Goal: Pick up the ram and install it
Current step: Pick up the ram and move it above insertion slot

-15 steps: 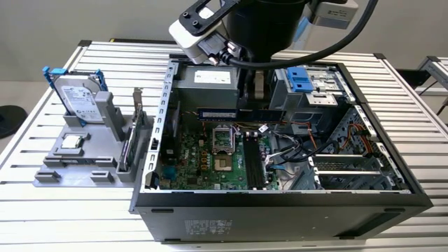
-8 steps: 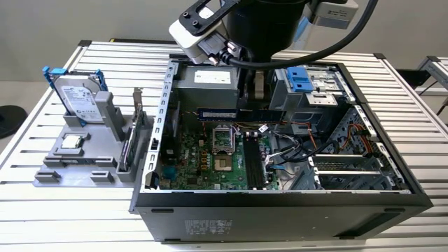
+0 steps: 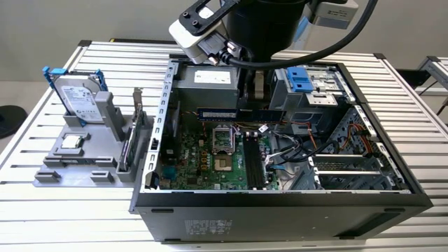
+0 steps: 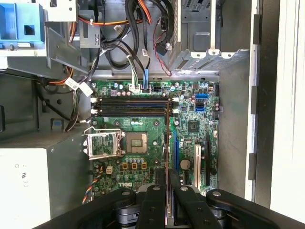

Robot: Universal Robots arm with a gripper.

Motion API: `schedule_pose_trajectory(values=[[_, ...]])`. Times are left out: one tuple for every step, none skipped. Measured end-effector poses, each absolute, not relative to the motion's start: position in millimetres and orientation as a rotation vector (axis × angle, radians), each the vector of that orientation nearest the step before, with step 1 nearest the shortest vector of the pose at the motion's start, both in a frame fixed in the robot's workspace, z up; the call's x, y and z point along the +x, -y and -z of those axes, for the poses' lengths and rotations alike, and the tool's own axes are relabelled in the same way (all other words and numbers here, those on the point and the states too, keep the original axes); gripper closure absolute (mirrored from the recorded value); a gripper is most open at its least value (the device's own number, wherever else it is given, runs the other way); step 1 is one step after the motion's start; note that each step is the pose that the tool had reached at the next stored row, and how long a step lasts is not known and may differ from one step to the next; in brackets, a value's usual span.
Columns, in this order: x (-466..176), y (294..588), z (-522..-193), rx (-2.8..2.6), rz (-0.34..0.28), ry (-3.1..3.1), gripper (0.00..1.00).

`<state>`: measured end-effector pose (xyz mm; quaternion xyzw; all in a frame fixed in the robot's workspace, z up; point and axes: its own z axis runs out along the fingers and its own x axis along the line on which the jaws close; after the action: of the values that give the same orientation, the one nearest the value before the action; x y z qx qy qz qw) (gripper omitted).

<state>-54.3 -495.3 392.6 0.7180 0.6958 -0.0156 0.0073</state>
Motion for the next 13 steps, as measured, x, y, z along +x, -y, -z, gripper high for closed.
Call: schedule_pose_trajectory(values=[[-54.4,495.3,-392.5,2.245,0.049,-2.176,1.00],[-54.3,495.3,-392.6,2.245,0.049,-2.176,1.00],[-54.4,495.3,-392.5,2.245,0.049,-2.176,1.00],[-54.4,495.3,-392.5,2.246,0.049,-2.176,1.00],[-54.4,495.3,-392.5,2.246,0.049,-2.176,1.00],[-54.3,495.3,-392.5,2.246,0.049,-2.176,1.00],[-54.4,495.3,-392.6,2.244,0.049,-2.177,1.00],[-54.3,495.3,-392.5,2.238,0.049,-2.183,1.00],[-54.3,495.4,-392.6,2.229,0.049,-2.192,1.00],[-54.4,495.4,-392.5,2.218,0.049,-2.203,1.00],[-54.3,495.4,-392.5,2.206,0.048,-2.215,1.00],[-54.3,495.4,-392.5,2.192,0.048,-2.228,1.00],[-54.3,495.3,-392.5,2.180,0.048,-2.240,1.00]])
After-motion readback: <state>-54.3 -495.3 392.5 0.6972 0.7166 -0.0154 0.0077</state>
